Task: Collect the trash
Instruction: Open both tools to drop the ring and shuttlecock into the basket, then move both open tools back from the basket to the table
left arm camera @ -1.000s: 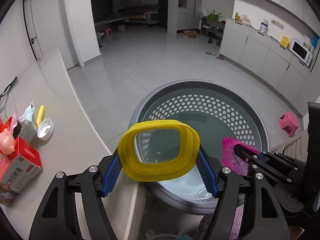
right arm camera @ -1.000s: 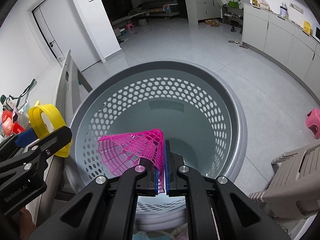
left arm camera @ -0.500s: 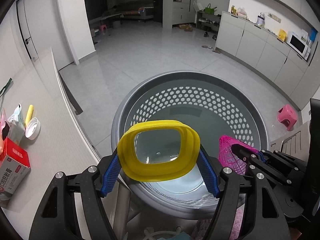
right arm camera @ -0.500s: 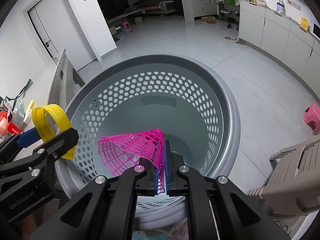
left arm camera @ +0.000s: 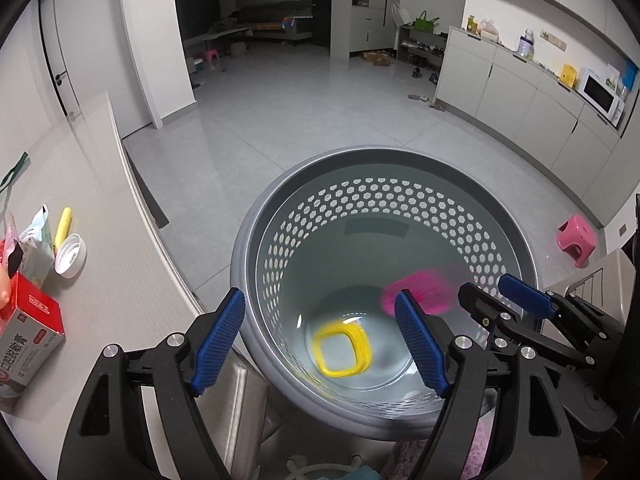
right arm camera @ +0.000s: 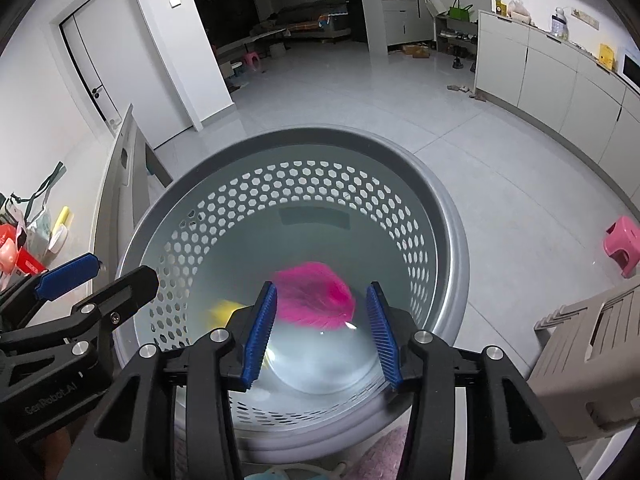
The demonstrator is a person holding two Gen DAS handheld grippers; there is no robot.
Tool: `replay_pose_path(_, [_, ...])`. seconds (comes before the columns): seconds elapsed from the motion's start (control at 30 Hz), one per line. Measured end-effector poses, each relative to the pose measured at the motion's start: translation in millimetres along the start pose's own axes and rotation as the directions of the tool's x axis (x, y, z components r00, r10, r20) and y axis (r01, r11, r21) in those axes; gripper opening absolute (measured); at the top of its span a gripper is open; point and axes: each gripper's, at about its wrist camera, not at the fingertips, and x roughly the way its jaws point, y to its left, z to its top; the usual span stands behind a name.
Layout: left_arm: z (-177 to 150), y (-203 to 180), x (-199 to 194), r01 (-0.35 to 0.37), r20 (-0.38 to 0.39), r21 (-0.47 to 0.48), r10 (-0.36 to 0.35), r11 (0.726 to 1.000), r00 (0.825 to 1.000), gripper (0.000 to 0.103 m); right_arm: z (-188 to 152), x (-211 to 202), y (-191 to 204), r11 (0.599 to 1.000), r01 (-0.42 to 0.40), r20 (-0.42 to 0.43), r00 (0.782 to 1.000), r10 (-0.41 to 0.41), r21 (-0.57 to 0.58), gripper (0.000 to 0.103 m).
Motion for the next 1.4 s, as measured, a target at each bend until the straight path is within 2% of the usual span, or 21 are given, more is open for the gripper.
replay_pose_path(0.67, [-1.3,4.3,-7.4,-0.001,0.018,-0.009,0.001,1.0,1.0,0.076,-0.7,-6.8,3.0,1.0,-0.005,0.015,1.0,0.005,0.009,0.045])
replay_pose_path(1.0, [-4.1,10.5,-16.0,-0.005,0.032,-0.015,0.006,1.0,0.999,0.078,-2.2,-19.0,4.4,1.0,-0.01,0.04,0.999,0.01,0.012,0.055])
replay_pose_path(1.4, [-6.7,22.7,-34.7,-0.024,0.064,-0.038,0.026,0.999,0.998,0.083,-6.5,-33.8,11.4,1.0,-0.02,0.069,0.997,0.02,0.009,0.062])
